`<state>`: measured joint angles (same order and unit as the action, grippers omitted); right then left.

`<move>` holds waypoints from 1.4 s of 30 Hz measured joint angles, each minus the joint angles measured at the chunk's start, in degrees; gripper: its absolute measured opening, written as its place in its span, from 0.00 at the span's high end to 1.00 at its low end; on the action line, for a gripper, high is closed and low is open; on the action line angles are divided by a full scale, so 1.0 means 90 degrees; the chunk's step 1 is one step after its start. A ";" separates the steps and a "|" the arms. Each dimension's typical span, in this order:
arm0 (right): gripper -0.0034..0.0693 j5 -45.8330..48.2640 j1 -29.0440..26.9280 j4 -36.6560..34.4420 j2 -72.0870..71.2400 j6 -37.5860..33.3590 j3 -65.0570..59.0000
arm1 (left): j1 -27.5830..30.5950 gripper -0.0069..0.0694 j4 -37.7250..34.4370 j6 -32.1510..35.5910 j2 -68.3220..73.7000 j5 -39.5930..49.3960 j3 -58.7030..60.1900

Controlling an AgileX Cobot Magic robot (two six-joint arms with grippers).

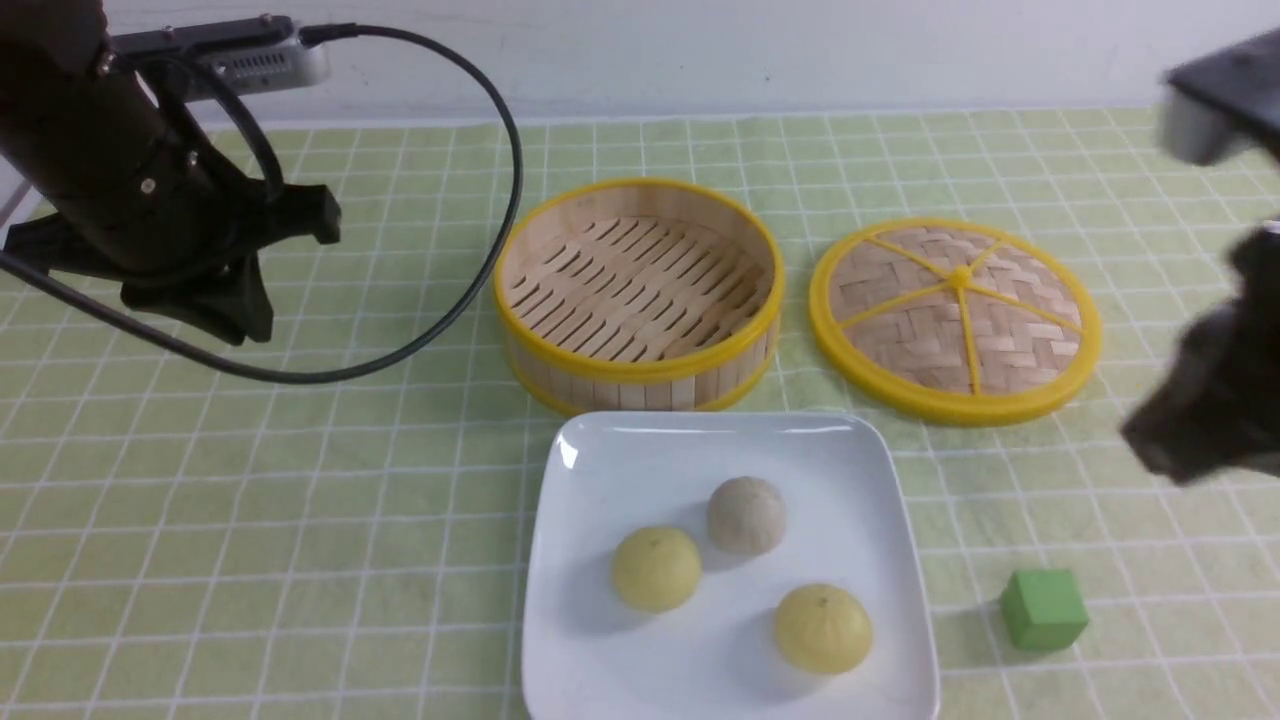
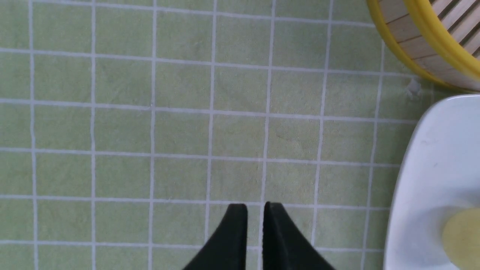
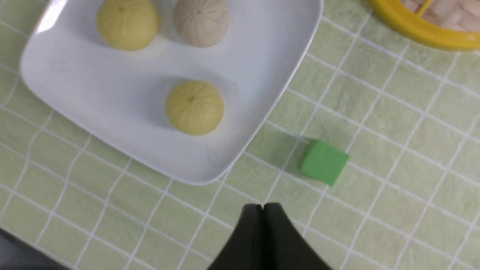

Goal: Put the steamed buns into the plate on the green tablecloth.

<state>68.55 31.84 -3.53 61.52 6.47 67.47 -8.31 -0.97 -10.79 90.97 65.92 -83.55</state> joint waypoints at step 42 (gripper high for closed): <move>0.94 -0.5104 0.0000 0.0516 -0.4505 -0.0070 -0.4798 | 0.0000 0.90 0.0509 0.0069 0.0000 -0.0037 0.0000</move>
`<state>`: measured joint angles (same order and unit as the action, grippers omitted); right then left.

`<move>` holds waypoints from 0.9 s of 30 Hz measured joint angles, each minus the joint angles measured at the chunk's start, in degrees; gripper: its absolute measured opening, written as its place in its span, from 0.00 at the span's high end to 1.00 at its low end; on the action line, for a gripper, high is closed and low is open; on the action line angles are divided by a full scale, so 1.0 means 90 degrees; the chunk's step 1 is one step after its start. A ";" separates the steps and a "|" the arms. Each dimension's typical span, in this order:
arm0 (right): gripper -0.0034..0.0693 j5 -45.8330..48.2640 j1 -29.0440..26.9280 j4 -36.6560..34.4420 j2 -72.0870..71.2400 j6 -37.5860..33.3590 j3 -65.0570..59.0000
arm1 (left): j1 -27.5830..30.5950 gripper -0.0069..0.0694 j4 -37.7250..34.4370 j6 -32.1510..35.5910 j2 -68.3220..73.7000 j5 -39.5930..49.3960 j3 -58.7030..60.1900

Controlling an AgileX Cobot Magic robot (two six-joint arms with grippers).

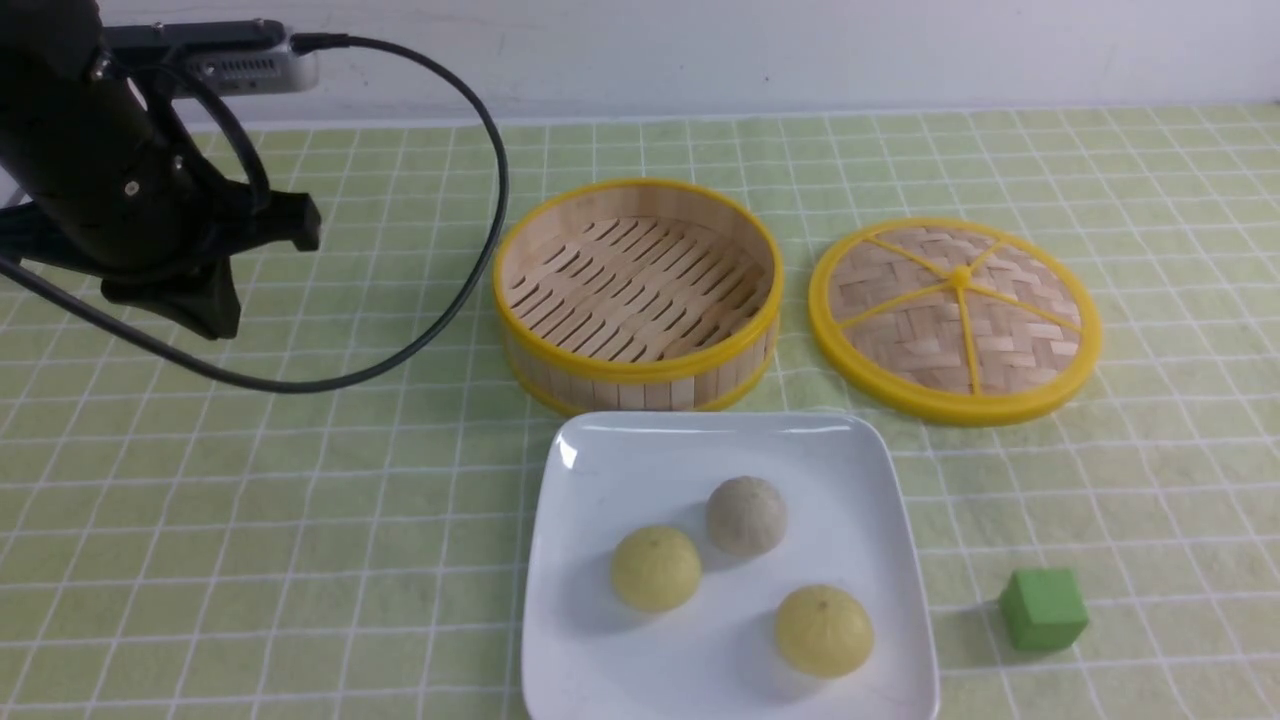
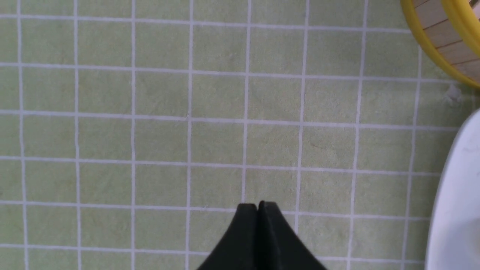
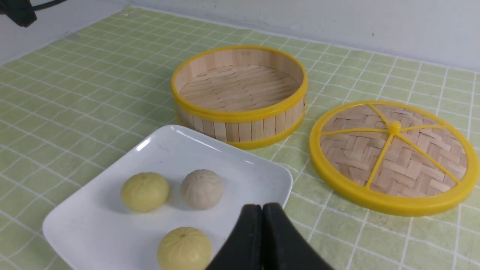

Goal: Put the steamed buns into the plate on the green tablecloth.

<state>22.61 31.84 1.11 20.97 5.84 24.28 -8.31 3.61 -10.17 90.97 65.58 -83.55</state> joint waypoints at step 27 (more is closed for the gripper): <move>0.91 0.0147 -0.2781 0.0146 -0.2395 -0.0026 -0.2393 | 0.0000 0.87 0.0132 0.0000 -0.0143 -0.0057 0.0000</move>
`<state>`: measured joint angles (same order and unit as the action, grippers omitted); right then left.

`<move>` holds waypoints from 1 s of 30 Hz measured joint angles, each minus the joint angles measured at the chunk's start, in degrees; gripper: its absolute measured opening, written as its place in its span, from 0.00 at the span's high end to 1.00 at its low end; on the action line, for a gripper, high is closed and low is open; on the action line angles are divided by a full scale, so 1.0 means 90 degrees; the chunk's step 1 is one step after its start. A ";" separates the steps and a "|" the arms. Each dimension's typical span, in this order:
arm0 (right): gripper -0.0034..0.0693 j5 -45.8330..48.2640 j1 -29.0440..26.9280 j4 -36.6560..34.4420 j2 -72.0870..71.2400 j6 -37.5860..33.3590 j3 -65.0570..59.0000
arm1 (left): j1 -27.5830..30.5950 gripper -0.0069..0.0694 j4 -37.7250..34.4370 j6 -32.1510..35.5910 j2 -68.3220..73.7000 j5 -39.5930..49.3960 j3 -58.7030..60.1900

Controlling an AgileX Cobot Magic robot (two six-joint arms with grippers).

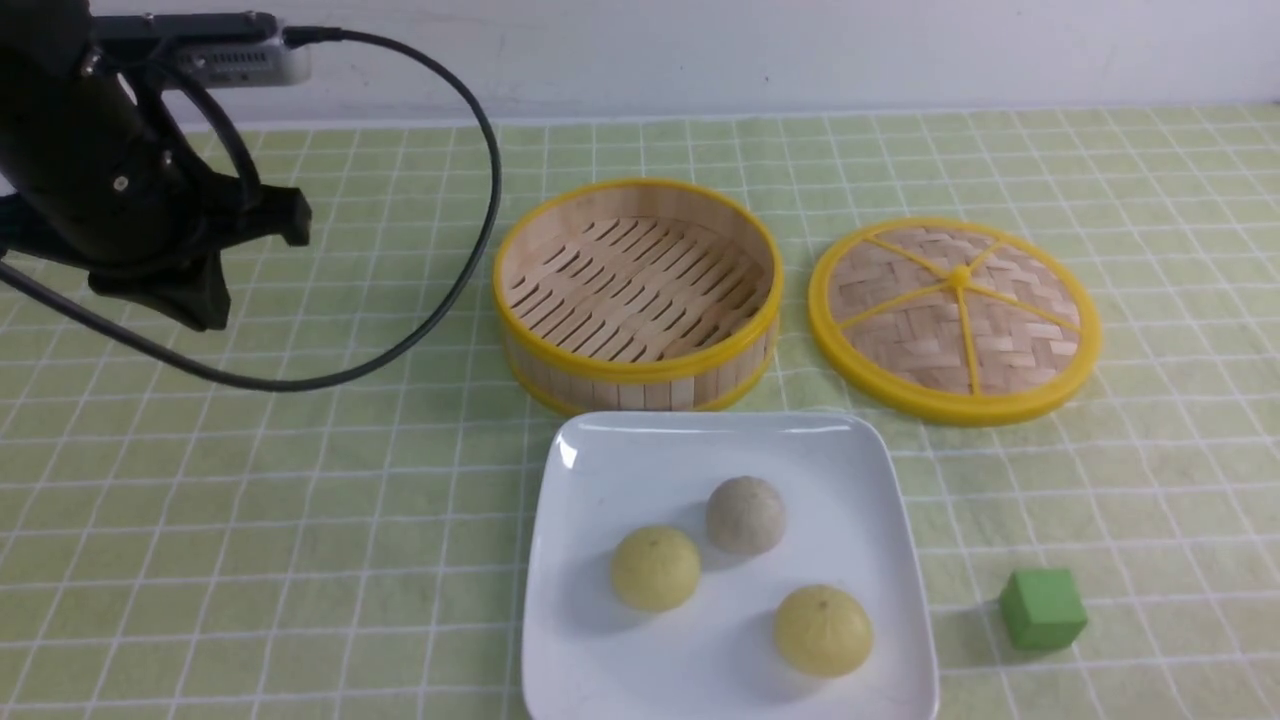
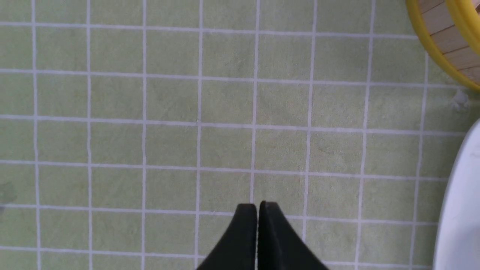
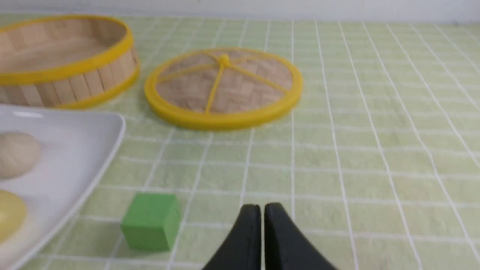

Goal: Put the steamed buns into the plate on the green tablecloth.

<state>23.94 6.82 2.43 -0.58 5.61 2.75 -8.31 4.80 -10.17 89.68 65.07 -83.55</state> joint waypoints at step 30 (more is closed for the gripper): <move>0.85 -0.0058 -0.0640 0.0025 -0.0012 -0.0018 -0.0412 | 0.0000 0.89 -0.3487 0.2138 -0.7118 -0.3297 0.6151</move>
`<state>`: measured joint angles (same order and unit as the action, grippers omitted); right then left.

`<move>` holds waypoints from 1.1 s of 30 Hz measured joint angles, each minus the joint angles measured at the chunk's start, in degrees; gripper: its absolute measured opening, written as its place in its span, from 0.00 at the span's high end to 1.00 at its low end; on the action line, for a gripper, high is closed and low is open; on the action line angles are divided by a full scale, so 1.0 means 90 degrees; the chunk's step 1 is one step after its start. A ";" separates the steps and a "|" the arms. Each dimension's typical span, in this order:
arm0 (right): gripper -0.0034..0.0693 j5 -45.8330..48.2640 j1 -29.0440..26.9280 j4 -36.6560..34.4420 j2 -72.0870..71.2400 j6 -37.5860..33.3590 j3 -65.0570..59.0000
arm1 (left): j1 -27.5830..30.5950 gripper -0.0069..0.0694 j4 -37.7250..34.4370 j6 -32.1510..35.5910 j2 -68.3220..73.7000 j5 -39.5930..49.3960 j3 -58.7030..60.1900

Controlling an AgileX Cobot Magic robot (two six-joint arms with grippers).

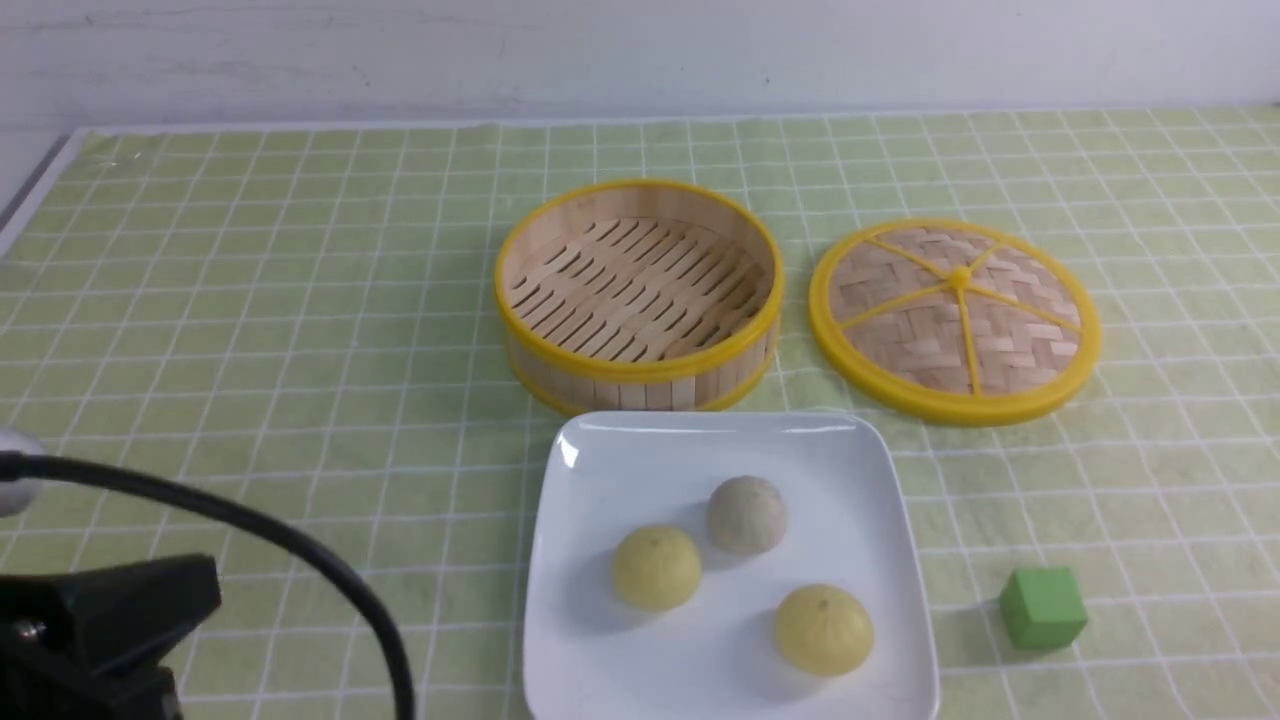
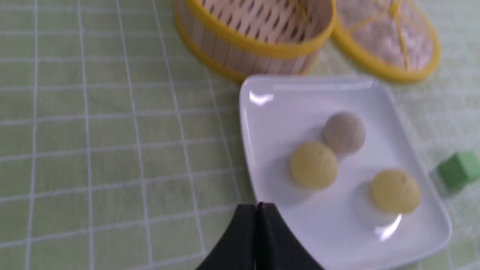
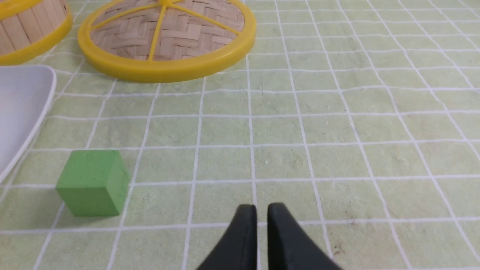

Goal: Put the steamed buns into the plate on the green tablecloth.

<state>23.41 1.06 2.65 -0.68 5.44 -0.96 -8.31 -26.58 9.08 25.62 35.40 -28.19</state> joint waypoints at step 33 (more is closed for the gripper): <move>0.79 -0.0002 0.0000 0.0000 0.0000 0.0000 0.0000 | 0.0676 0.87 0.2954 -0.1192 -0.2381 -0.2055 0.2766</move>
<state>23.39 1.06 2.65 -0.68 5.44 -0.96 -2.22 0.00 -1.65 4.19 16.91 -3.30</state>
